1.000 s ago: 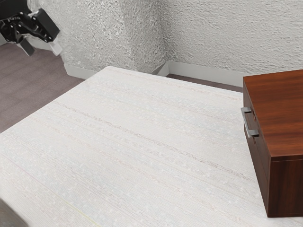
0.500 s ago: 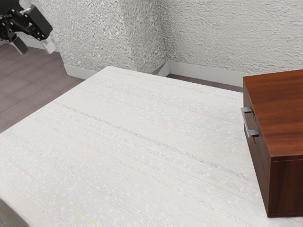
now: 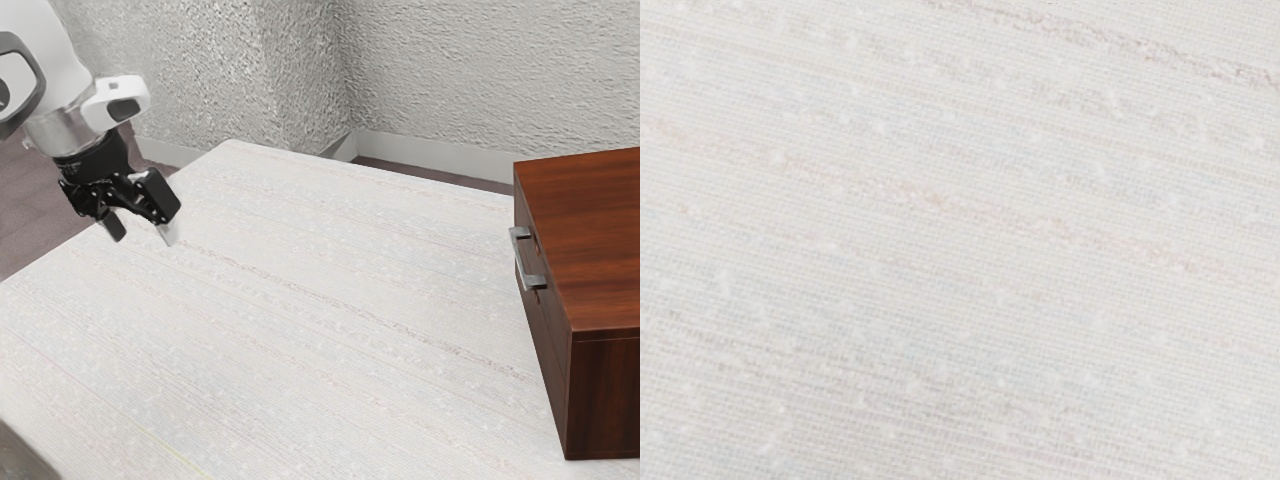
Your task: Pull the drawer handle with one arm to open the drawer
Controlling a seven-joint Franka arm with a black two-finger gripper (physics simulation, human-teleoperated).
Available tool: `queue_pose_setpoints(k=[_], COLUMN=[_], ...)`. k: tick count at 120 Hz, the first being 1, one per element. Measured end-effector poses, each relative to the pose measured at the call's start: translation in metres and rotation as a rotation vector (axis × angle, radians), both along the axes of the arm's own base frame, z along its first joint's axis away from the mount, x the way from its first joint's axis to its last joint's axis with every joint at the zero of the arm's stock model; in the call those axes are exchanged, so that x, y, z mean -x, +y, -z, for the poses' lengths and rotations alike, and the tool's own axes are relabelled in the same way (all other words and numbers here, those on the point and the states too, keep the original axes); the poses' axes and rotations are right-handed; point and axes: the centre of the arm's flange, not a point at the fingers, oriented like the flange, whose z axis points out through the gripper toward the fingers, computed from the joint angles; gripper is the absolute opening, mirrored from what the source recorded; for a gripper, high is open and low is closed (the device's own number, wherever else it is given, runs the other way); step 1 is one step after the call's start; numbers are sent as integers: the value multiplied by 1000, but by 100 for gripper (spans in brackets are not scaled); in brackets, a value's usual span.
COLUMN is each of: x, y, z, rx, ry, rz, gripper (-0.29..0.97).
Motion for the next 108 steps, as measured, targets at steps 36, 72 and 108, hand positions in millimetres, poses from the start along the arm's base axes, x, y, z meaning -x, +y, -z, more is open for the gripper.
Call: queue_pose_setpoints(k=[36,72,108], x=[-67,-109,-127], y=[-43,-110,-203], z=[50,69,95], rx=[300,568,637], ry=[-92,-182,-162], rz=[-66,-90,-13], gripper=[68,68,68])
